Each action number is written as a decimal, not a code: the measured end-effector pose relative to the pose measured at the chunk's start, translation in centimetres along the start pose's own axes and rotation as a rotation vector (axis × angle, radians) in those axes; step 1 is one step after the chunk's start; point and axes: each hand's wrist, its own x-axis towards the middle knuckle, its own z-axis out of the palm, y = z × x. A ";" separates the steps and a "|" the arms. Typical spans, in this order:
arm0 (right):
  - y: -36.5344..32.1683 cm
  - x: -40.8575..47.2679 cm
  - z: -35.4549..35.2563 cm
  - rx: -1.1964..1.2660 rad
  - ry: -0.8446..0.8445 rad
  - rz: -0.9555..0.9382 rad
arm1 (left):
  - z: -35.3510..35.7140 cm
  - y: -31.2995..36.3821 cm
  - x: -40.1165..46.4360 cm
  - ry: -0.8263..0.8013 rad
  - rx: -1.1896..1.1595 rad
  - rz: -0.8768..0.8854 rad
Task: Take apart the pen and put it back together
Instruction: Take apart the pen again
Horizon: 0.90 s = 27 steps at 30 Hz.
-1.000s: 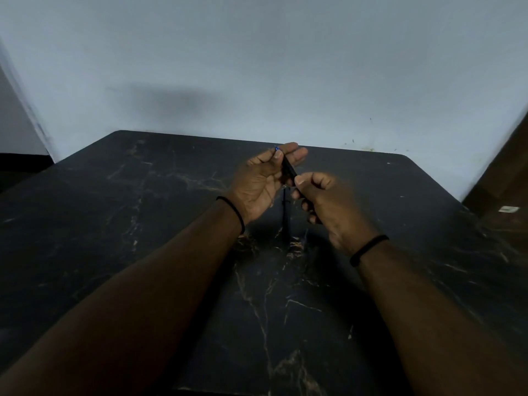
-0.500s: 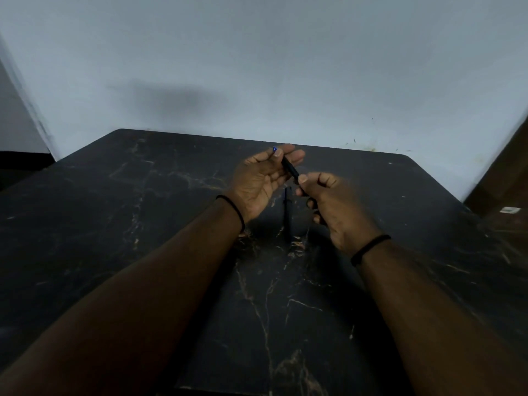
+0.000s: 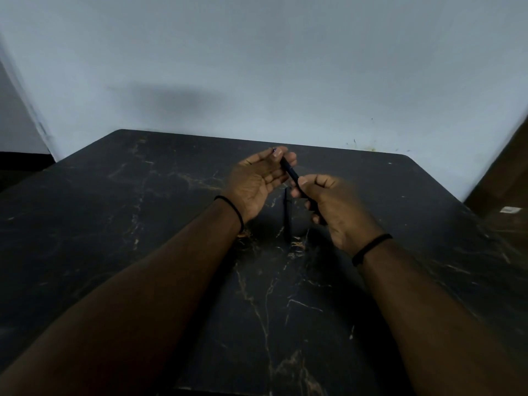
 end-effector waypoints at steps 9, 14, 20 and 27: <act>0.2 0.1 0.1 0.037 0.000 -0.026 | 0.3 0.0 -0.2 -0.051 0.007 -0.032; 0.1 0.0 0.2 -0.025 0.004 -0.029 | 0.1 0.0 -0.1 -0.061 0.048 -0.021; 0.0 -0.1 -0.1 -0.020 0.018 -0.046 | 0.0 -0.1 -0.1 -0.085 0.024 -0.020; 0.1 -0.1 0.1 -0.080 0.007 -0.022 | -0.1 -0.1 -0.1 -0.090 0.042 -0.006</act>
